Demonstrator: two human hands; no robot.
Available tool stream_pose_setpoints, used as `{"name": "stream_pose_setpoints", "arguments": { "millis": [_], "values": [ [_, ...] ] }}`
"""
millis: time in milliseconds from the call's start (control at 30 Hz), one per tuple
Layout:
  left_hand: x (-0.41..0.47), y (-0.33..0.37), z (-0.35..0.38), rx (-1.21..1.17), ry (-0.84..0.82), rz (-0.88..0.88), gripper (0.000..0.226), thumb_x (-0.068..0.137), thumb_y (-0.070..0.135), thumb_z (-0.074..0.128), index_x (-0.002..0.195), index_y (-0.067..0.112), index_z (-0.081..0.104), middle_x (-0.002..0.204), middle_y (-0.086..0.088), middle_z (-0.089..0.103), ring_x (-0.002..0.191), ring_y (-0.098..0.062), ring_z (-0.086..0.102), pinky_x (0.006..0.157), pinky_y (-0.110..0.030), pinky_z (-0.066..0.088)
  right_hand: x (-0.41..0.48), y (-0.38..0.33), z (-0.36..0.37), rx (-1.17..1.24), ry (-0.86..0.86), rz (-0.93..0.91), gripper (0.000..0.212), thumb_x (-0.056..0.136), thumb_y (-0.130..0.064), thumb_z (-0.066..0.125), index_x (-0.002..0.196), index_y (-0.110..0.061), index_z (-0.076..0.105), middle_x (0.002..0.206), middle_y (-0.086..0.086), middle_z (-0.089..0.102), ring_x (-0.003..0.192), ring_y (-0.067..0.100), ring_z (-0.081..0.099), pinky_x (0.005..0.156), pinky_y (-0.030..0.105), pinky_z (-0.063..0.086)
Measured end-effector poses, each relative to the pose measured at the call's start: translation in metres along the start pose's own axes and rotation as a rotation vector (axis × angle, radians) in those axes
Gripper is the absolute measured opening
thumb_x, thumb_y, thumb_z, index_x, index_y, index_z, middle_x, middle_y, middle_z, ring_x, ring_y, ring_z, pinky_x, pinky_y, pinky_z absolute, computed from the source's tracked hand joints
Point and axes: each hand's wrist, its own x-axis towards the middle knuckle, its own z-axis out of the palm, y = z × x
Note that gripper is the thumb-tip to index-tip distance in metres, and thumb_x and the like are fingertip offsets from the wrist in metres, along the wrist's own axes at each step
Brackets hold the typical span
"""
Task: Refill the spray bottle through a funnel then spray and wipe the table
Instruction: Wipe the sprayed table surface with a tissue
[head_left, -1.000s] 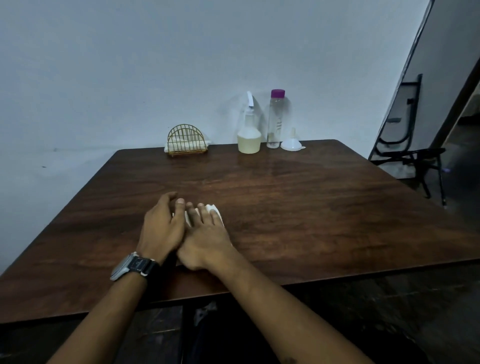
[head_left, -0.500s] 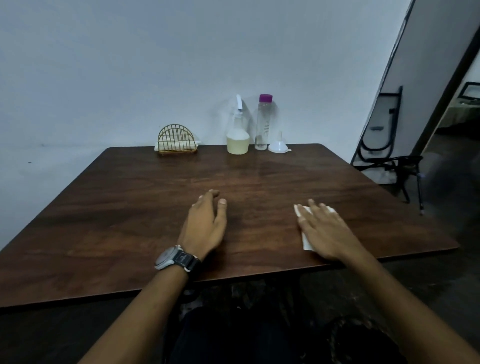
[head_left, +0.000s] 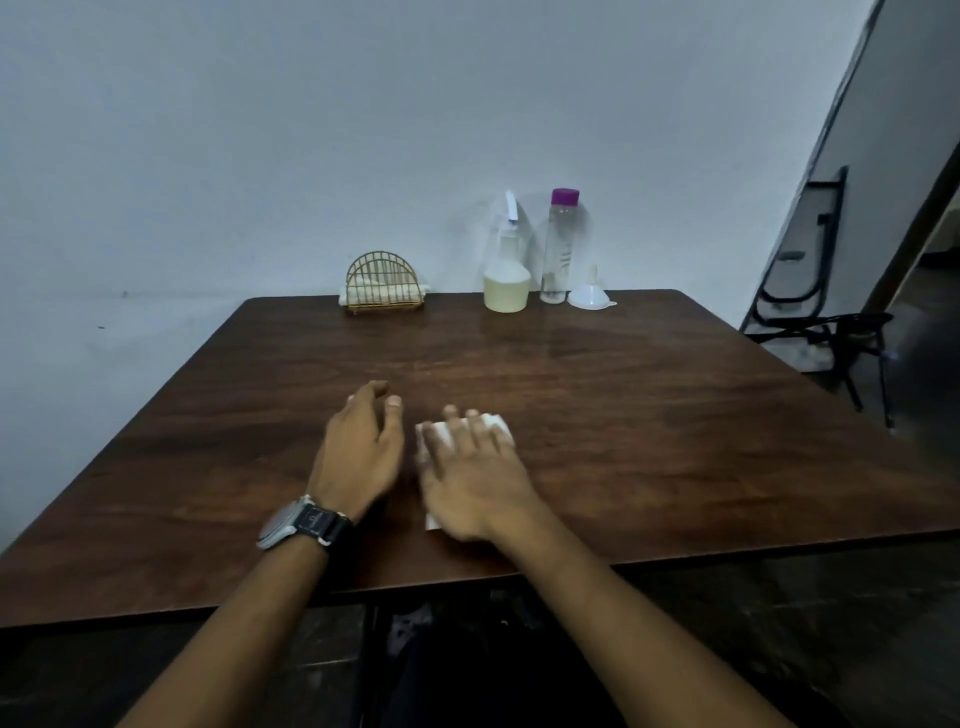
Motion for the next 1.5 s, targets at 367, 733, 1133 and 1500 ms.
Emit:
{"name": "stream_pose_setpoints", "arguments": {
  "millis": [367, 733, 1133, 1500],
  "values": [
    [0.032, -0.036, -0.018, 0.029, 0.062, -0.054, 0.038, 0.108, 0.025, 0.046, 0.141, 0.008, 0.055, 0.137, -0.017, 0.063, 0.129, -0.034, 0.057, 0.104, -0.037, 0.041, 0.084, -0.030, -0.001, -0.063, -0.072, -0.138, 0.061, 0.112, -0.048, 0.024, 0.169, -0.032, 0.007, 0.178, 0.004, -0.004, 0.164, 0.028, -0.006, 0.131, 0.049, -0.007],
    [0.060, 0.019, 0.057, -0.016, -0.122, 0.070, 0.040, 0.109, 0.029, 0.040, 0.142, 0.009, 0.051, 0.138, -0.014, 0.061, 0.125, -0.032, 0.058, 0.103, -0.039, 0.045, 0.042, 0.207, -0.060, -0.201, -0.008, 0.350, 0.057, 0.113, -0.043, 0.009, 0.169, -0.034, 0.007, 0.178, 0.007, 0.001, 0.164, 0.031, 0.003, 0.132, 0.048, 0.003],
    [0.086, 0.002, 0.047, 0.000, -0.088, 0.041, 0.039, 0.109, 0.026, 0.040, 0.142, 0.008, 0.051, 0.137, -0.015, 0.062, 0.127, -0.032, 0.057, 0.102, -0.037, 0.042, 0.105, 0.181, -0.061, -0.067, -0.003, 0.394, 0.062, 0.109, -0.054, 0.008, 0.169, -0.036, 0.008, 0.178, 0.002, -0.004, 0.164, 0.028, -0.005, 0.131, 0.051, -0.003],
    [0.099, -0.038, 0.013, 0.029, 0.033, -0.016, 0.036, 0.107, 0.020, 0.045, 0.139, 0.007, 0.055, 0.132, -0.017, 0.066, 0.124, -0.035, 0.061, 0.103, -0.038, 0.044, 0.165, -0.015, -0.003, -0.064, -0.084, -0.105, 0.065, 0.110, -0.048, 0.028, 0.169, -0.031, 0.005, 0.178, 0.004, -0.008, 0.164, 0.029, -0.010, 0.131, 0.051, -0.007]
  ]
}}
